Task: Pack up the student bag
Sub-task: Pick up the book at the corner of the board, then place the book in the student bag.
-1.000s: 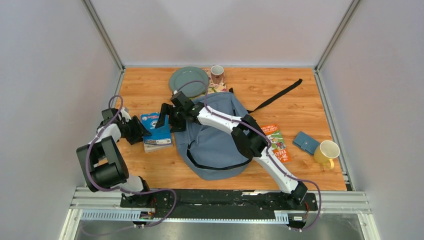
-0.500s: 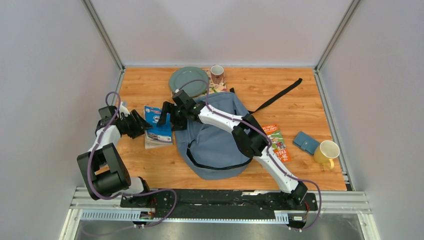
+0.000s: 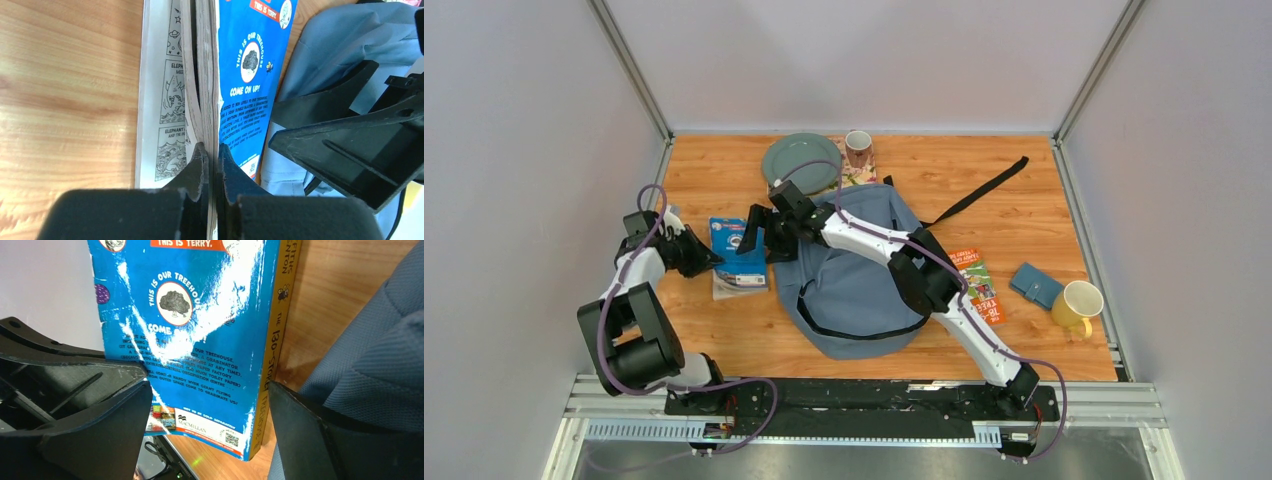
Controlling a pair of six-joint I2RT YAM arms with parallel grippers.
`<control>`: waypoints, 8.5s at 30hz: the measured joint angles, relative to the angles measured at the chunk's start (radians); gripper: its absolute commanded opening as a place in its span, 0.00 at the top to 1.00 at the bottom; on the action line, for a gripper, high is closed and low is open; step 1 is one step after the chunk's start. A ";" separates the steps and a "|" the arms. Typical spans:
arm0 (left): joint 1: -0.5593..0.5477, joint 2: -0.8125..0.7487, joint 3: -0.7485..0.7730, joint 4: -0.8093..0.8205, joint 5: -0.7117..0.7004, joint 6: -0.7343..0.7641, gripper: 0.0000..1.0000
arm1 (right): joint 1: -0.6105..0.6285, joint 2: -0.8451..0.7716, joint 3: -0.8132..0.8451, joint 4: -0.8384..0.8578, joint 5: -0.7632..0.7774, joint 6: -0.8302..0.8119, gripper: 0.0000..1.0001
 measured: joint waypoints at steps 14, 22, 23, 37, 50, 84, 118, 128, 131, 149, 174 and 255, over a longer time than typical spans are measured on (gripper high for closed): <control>-0.003 -0.334 0.260 -0.207 -0.004 -0.054 1.00 | 0.005 -0.603 -0.527 0.066 0.063 -0.071 0.06; -0.040 -0.470 0.174 0.154 0.349 -0.412 1.00 | -0.031 -1.164 -0.958 0.193 0.159 -0.071 0.02; -0.058 -0.478 0.162 0.206 0.373 -0.458 1.00 | -0.033 -1.215 -1.003 0.198 0.171 -0.070 0.02; -0.569 -0.436 0.141 0.501 0.411 -0.649 1.00 | -0.032 -1.585 -1.210 0.187 0.291 -0.068 0.00; -0.784 -0.349 0.119 0.698 0.453 -0.713 0.91 | -0.032 -1.625 -1.255 0.193 0.372 -0.070 0.70; -0.853 -0.295 0.050 0.914 0.363 -0.746 0.23 | -0.028 -1.676 -1.327 0.282 -0.019 -0.127 1.00; -0.858 -0.583 -0.343 0.853 -0.346 -0.941 1.00 | -0.002 -1.941 -1.673 0.144 0.334 0.136 0.15; -0.859 -0.577 -0.358 1.061 -0.360 -1.088 1.00 | 0.103 -1.774 -1.604 0.312 0.366 0.151 0.14; -0.859 -0.577 -0.366 1.073 -0.363 -1.101 1.00 | 0.105 -1.750 -1.602 0.359 0.377 0.151 0.14; -0.862 -0.509 -0.409 1.231 -0.358 -1.191 1.00 | 0.105 -1.627 -1.558 0.601 0.418 0.204 1.00; -1.033 -0.241 0.325 0.054 -0.246 -0.217 0.24 | 0.108 -2.200 -1.468 -0.282 0.925 0.129 1.00; -1.740 0.007 0.546 0.166 -1.531 0.570 1.00 | 0.108 -2.528 -1.503 -0.735 0.675 0.429 1.00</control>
